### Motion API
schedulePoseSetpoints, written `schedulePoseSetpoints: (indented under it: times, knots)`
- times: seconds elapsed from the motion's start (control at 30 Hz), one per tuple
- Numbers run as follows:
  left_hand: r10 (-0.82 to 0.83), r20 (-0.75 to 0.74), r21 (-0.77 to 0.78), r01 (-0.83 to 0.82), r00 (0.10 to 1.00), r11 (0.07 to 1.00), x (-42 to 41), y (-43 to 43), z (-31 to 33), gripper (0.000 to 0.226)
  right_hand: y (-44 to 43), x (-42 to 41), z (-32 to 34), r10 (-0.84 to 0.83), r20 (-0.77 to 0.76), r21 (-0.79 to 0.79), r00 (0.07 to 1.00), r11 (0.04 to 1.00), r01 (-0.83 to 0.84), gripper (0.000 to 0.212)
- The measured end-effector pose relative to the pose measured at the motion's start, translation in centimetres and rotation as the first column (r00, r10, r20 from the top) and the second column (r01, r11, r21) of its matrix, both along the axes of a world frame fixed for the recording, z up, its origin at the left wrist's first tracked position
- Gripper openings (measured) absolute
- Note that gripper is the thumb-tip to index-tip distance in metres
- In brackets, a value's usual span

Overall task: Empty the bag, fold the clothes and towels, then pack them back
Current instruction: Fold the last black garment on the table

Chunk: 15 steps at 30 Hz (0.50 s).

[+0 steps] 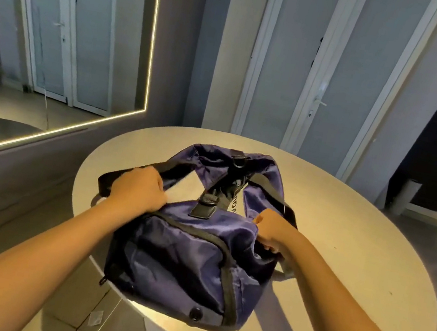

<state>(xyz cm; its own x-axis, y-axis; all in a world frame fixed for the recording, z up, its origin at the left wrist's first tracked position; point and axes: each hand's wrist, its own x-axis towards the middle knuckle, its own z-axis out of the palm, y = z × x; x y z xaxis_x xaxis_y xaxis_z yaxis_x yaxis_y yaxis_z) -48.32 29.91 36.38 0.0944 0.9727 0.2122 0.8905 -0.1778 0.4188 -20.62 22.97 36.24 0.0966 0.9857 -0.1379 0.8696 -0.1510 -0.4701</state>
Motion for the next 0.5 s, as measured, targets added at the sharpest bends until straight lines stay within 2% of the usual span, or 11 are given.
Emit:
schedulePoseSetpoints:
  times: [0.03,0.1,0.2,0.27,0.3,0.33,0.4,0.5]
  knots:
    - [-0.012,-0.006,-0.080,0.011,1.000,0.997,-0.4,0.2,-0.3,0.014,-0.2,0.1,0.3,-0.051,-0.015,0.017,0.999,0.999,0.052,0.052]
    - [-0.052,0.054,-0.108,0.058,0.997,0.992,-0.8,0.0,-0.1,0.009,-0.9,-0.1,1.2,-0.128,-0.114,0.124,0.985,0.982,0.142,0.047]
    - [-0.111,0.243,0.033,0.106,0.964,0.994,-0.3,-1.4,0.9,0.034,-2.9,-1.3,1.9,-0.186,-0.144,0.416,0.972,0.880,0.230,0.038]
    - [-0.249,0.390,0.169,0.197,0.887,0.966,0.6,-3.2,1.6,0.036,-4.5,-3.5,1.7,-0.069,-0.174,0.568,0.982,0.808,0.157,0.042]
    - [-0.346,0.397,0.212,0.282,0.850,0.936,1.1,-4.0,1.7,0.037,-5.1,-4.6,1.1,0.023,-0.160,0.601,0.987,0.796,0.078,0.046]
    - [-0.434,0.351,0.223,0.376,0.830,0.899,1.5,-4.8,1.5,0.041,-5.6,-5.5,0.3,0.088,-0.105,0.604,0.991,0.797,-0.007,0.051]
    - [-0.516,0.149,0.201,0.485,0.843,0.851,1.9,-5.7,-0.4,0.056,-5.9,-6.2,-2.2,0.108,0.046,0.558,0.993,0.822,-0.115,0.063]
    - [-0.408,-0.200,0.132,0.437,0.891,0.890,1.6,-5.6,-4.3,0.076,-5.0,-5.6,-6.4,0.059,0.199,0.486,0.978,0.861,-0.150,0.071]
